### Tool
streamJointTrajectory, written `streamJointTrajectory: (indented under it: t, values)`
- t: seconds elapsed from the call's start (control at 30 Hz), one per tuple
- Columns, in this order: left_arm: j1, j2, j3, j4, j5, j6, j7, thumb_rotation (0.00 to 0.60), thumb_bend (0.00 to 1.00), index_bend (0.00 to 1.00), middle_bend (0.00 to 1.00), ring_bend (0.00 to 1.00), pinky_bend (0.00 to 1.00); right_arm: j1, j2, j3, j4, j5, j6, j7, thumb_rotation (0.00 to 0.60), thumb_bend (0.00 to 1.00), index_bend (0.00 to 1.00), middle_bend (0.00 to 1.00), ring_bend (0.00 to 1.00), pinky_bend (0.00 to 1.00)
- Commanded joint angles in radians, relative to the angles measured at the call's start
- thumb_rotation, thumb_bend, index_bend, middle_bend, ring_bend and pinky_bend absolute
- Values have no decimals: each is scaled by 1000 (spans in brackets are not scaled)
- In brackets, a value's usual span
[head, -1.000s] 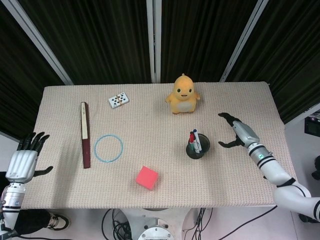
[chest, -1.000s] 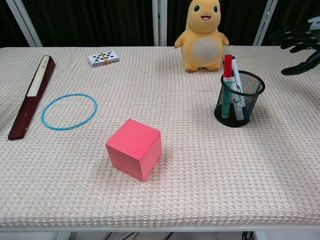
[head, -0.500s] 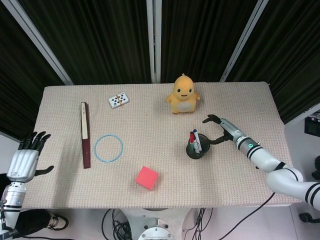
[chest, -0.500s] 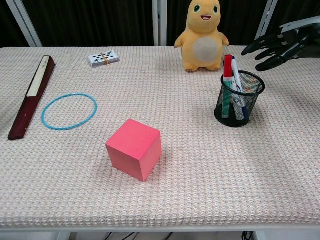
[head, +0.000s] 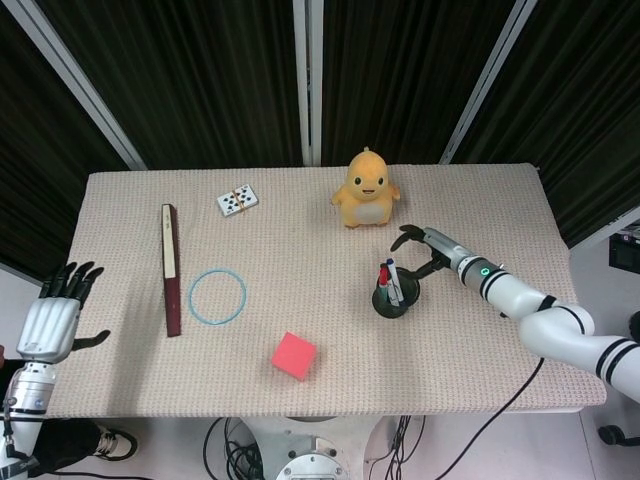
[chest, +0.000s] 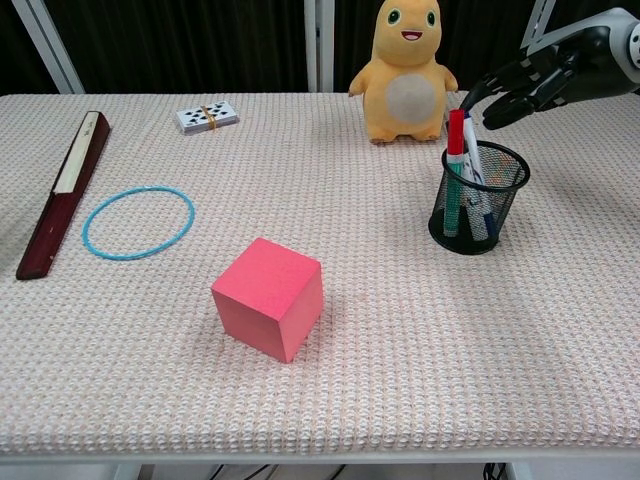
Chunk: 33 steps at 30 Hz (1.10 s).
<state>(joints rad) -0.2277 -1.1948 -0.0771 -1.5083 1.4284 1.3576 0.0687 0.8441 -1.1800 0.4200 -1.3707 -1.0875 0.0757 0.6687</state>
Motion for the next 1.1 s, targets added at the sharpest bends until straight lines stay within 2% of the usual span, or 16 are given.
streamJointTrajectory:
  t: [0.03, 0.57, 1.1]
  values:
    - [0, 1, 0, 0, -1, 0, -1, 600, 62, 125, 63, 0, 41, 12, -11, -1, 13, 14, -9, -11, 600, 229, 346, 22, 0, 0]
    - [2, 0, 1, 13, -10, -8, -12, 600, 62, 126, 63, 0, 41, 45, -48, -27, 72, 90, -31, -59, 600, 305, 448, 43, 0, 0]
    - [4, 4, 1, 10, -12, -5, -10, 600, 62, 127, 63, 0, 42, 24, -63, 22, 66, 115, -76, -115, 600, 313, 451, 46, 0, 0]
